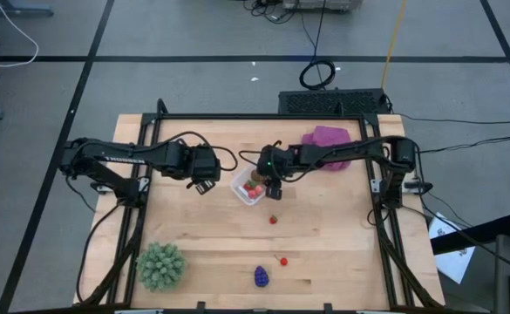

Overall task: Pick and placing Produce into tupperware
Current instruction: Put the right strawberry into the transparent bin

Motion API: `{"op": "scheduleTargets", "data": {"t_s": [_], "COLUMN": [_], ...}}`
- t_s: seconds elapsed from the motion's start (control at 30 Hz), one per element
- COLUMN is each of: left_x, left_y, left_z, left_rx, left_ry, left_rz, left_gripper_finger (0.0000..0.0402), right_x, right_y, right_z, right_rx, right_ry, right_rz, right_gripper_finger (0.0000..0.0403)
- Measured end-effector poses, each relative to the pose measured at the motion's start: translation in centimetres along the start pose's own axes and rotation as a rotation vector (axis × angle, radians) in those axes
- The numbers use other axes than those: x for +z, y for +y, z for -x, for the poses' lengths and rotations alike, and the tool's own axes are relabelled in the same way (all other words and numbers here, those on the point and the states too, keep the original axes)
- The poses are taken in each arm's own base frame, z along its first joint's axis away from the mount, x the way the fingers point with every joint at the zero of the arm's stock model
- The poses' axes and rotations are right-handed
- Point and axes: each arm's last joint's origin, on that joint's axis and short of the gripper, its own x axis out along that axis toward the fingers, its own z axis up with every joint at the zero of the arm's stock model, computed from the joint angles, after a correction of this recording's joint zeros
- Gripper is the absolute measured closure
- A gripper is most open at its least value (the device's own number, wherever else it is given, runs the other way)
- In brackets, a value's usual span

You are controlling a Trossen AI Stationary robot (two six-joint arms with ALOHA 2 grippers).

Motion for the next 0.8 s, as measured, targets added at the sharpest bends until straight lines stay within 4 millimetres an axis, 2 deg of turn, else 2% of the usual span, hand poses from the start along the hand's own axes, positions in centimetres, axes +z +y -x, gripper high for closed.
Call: {"op": "scheduleTargets", "data": {"t_s": [0.63, 0.8], "left_x": [0.20, 0.20], "left_y": [-0.15, -0.15], "left_z": [0.00, -0.01], "left_rx": [-0.015, -0.015], "left_ry": [-0.018, -0.018], "left_rz": [-0.001, -0.001], "left_gripper_finger": [0.0204, 0.0204], "right_x": [-0.02, -0.05], "right_y": [-0.06, -0.05], "right_z": [-0.25, -0.25], "right_rx": [0.000, 0.000], "right_ry": [0.001, 0.005], "right_rz": [0.072, 0.076], "right_gripper_finger": [0.0255, 0.0235]}}
